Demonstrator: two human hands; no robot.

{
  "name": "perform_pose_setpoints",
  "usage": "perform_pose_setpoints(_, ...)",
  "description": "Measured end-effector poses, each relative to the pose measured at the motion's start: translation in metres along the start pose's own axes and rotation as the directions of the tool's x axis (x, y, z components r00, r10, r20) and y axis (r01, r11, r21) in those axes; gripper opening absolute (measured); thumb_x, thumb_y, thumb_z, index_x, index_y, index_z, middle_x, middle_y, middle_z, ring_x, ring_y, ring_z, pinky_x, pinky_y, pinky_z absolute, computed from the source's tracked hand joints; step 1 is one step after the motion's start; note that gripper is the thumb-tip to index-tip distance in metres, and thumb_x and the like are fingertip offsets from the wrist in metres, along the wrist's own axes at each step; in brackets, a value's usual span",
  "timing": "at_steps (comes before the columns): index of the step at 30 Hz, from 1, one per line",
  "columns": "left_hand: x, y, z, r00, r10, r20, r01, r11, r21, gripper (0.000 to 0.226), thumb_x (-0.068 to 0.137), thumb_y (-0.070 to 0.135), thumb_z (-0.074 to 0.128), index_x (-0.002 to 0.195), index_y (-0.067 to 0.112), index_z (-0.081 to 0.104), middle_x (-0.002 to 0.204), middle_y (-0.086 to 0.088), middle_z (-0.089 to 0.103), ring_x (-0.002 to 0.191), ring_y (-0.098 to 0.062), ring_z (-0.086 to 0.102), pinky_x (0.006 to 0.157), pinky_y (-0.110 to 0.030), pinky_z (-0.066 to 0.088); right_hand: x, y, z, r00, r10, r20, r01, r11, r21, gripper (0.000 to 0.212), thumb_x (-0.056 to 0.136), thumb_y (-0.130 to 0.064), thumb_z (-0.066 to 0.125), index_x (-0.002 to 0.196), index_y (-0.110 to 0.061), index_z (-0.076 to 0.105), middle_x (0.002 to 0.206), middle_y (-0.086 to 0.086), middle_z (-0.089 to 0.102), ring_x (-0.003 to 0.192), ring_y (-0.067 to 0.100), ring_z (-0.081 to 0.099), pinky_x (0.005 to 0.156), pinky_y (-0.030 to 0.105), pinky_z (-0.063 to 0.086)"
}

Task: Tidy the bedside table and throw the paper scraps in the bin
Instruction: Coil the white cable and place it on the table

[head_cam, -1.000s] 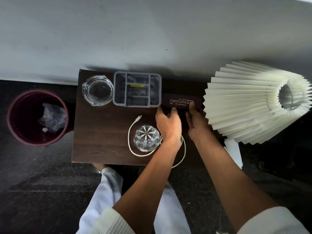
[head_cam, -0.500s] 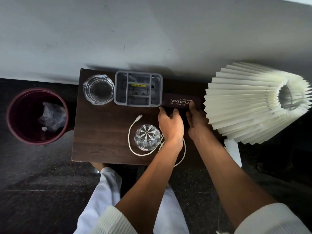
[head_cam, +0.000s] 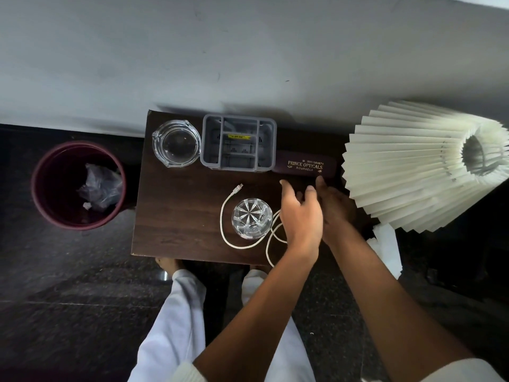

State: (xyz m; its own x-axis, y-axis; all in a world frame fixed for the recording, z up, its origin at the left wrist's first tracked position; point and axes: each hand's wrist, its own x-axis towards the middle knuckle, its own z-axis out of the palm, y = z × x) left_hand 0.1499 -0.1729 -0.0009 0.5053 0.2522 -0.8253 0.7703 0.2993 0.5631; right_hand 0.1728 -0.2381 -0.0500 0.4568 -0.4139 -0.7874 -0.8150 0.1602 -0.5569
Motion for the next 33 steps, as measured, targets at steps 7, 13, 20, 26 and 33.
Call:
perform_pose_setpoints(7,-0.060,-0.021,-0.042,0.968,0.182,0.174,-0.192,0.981,0.041,0.031,0.102,0.024,0.056,0.130,0.031,0.065,0.129,0.007,0.068,0.115,-0.001,0.065,0.088,-0.011,0.051,-0.023,0.028,-0.022,0.978,-0.209,-0.006,0.201,0.950,-0.240,0.026,0.092,-0.023,0.072,0.115,-0.011,0.068,0.110,0.005,0.073,0.102,0.018,0.069,0.087,0.032,0.057)
perform_pose_setpoints(13,-0.066,-0.067,-0.118,0.972,0.236,-0.024,-0.224,0.946,0.235,0.017,0.100,0.017,0.061,0.100,0.031,0.070,0.093,0.010,0.074,0.091,-0.002,0.070,0.087,-0.032,0.060,-0.049,0.055,-0.034,0.946,-0.295,0.137,0.325,0.873,-0.363,0.009,0.094,-0.023,0.070,0.101,-0.028,0.068,0.102,-0.008,0.073,0.097,0.009,0.069,0.087,0.031,0.059)
perform_pose_setpoints(20,-0.002,-0.094,-0.183,0.845,0.530,0.068,-0.347,0.447,0.825,0.046,0.092,0.015,0.069,0.137,0.021,0.060,0.135,-0.006,0.052,0.119,-0.021,0.053,0.080,-0.025,0.052,-0.072,0.074,-0.031,0.919,-0.339,0.199,0.393,0.819,-0.419,0.015,0.094,-0.020,0.070,0.109,-0.022,0.069,0.108,-0.011,0.071,0.097,0.000,0.067,0.078,0.018,0.056)
perform_pose_setpoints(26,0.036,-0.087,-0.191,0.859,0.457,0.230,-0.378,0.264,0.887,0.056,0.089,0.018,0.073,0.141,0.026,0.055,0.145,-0.007,0.041,0.122,-0.024,0.048,0.077,-0.041,0.061,-0.076,0.079,-0.034,0.908,-0.348,0.232,0.417,0.792,-0.446,0.014,0.093,-0.019,0.072,0.107,-0.019,0.070,0.107,-0.007,0.071,0.096,-0.001,0.065,0.074,0.013,0.050)
perform_pose_setpoints(33,0.047,-0.087,-0.197,0.761,0.537,0.364,-0.504,0.135,0.853,0.022,0.088,0.017,0.077,0.109,0.018,0.072,0.121,-0.004,0.056,0.103,-0.021,0.057,0.053,-0.035,0.056,-0.074,0.079,-0.047,0.904,-0.345,0.251,0.426,0.777,-0.464,0.014,0.091,-0.016,0.072,0.104,-0.022,0.069,0.109,-0.004,0.070,0.097,-0.001,0.065,0.074,0.014,0.051)
